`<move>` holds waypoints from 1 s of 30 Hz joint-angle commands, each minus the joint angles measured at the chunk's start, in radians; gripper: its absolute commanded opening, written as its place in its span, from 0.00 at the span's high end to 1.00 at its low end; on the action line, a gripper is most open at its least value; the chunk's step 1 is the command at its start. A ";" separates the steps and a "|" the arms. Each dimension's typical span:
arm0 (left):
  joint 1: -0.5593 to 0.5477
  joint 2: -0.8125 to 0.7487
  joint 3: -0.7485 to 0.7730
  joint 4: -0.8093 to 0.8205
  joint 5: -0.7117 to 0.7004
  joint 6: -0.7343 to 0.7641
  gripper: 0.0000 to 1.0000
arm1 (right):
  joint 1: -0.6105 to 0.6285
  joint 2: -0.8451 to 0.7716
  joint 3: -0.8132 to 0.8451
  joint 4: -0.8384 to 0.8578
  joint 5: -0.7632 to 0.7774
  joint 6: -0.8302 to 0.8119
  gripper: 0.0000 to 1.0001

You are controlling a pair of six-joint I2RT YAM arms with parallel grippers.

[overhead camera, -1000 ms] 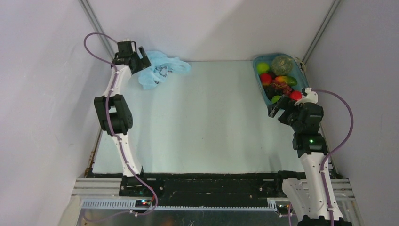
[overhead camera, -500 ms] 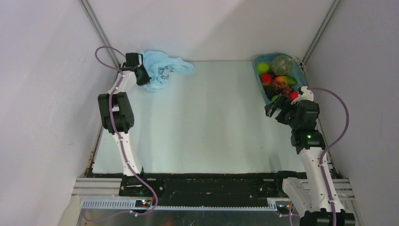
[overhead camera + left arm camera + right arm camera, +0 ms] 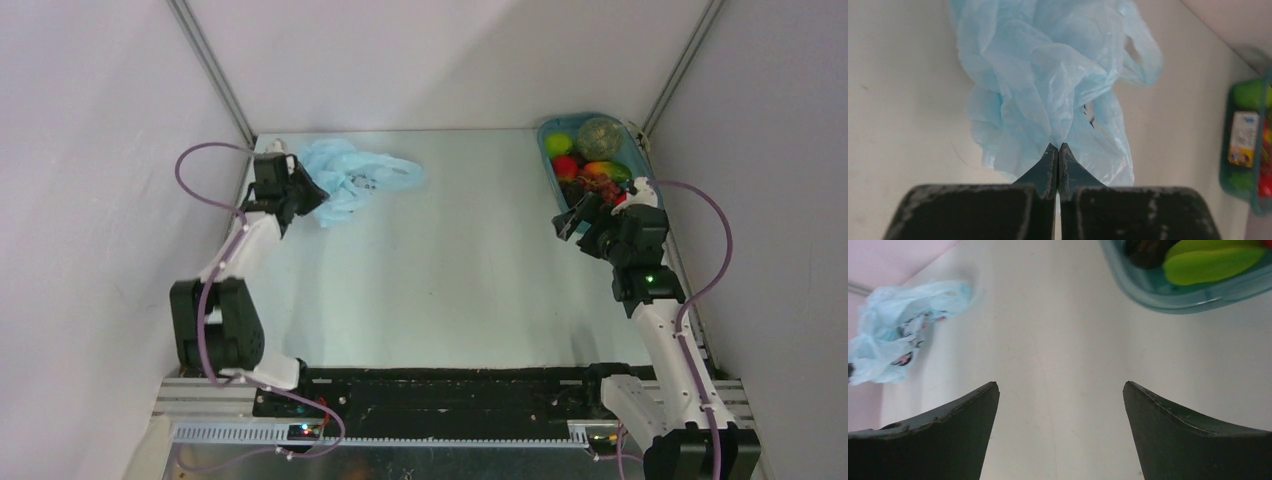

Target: Place the fake fruits into the plastic bag and tie a complex knot

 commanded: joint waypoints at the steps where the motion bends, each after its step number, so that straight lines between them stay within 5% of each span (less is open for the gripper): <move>1: -0.105 -0.198 -0.129 0.069 0.052 -0.062 1.00 | 0.070 0.002 0.001 0.077 -0.106 0.128 0.02; 9: -0.402 -0.528 -0.414 0.053 -0.085 -0.232 1.00 | 0.403 -0.118 -0.161 0.159 -0.006 0.293 0.01; 18: -0.566 -0.708 -0.609 -0.001 -0.196 -0.283 0.96 | 0.560 -0.064 -0.249 0.137 0.069 0.421 0.01; 20: -0.568 -0.712 -0.611 -0.050 -0.168 -0.242 0.80 | 0.579 -0.046 -0.264 0.136 0.094 0.463 0.01; 25: -0.569 -0.765 -0.486 -0.277 -0.191 -0.119 0.22 | 0.619 -0.069 -0.267 0.114 0.186 0.540 0.01; 30: -0.570 -0.753 -0.265 -0.402 -0.283 0.040 0.09 | 0.629 -0.118 -0.267 0.078 0.243 0.544 0.01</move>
